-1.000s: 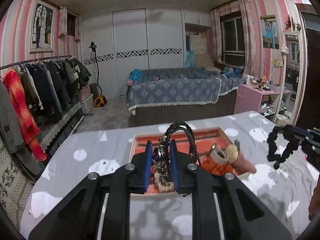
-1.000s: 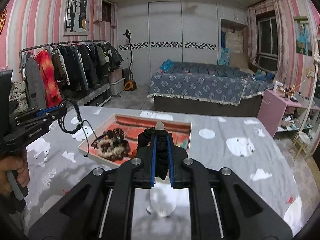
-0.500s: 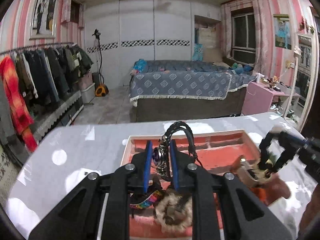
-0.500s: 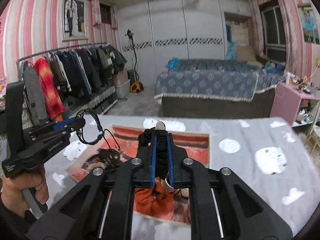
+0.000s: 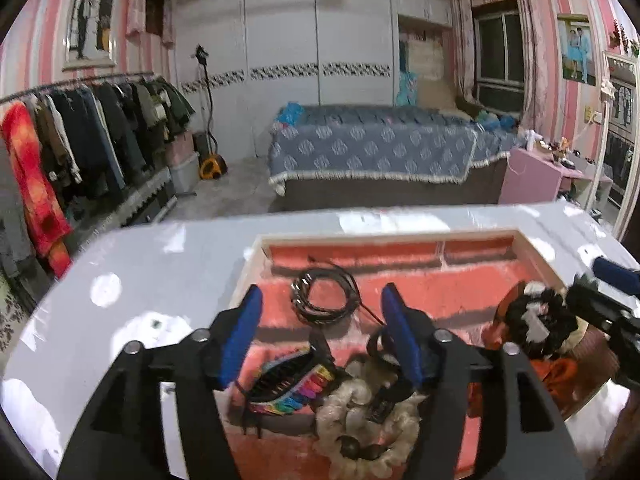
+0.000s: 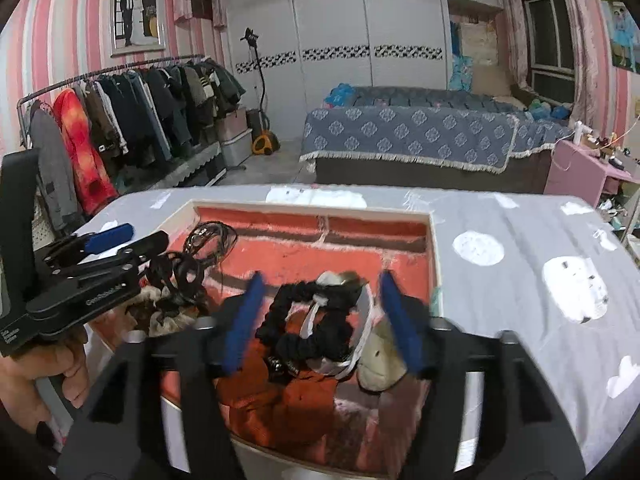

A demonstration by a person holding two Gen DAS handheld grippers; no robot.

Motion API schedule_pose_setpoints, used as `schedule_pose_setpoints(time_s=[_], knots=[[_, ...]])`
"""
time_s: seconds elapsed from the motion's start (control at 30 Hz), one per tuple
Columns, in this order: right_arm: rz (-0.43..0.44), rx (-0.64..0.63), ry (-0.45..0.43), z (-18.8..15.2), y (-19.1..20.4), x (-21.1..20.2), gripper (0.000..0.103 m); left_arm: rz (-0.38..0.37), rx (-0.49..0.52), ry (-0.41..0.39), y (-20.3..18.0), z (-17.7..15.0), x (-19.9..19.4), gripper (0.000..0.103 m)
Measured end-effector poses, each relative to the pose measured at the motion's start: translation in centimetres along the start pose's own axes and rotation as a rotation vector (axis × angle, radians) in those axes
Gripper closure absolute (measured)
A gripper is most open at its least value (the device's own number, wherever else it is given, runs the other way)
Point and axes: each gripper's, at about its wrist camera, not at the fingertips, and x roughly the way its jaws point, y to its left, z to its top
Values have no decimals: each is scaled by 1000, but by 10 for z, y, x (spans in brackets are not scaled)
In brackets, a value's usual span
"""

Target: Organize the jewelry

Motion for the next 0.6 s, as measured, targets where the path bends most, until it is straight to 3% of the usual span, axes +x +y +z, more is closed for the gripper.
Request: schedule_pose_setpoints(time_s=[0.03, 0.13, 0.27, 0.43, 0.6], knots=[[-14, -2, -19, 2, 0, -7, 23, 8, -8, -17, 2, 2, -6, 29], [-21, -27, -59, 3, -1, -37, 18, -17, -30, -14, 6, 4, -26, 19], [-42, -109, -69, -14, 11, -79, 13, 4, 57, -28, -3, -6, -67, 4], [-79, -86, -84, -77, 12, -130, 8, -20, 179, -66, -10, -39, -124, 4], [-126, -62, -144, -125, 27, -176, 8, -62, 81, -74, 18, -101, -179, 4]])
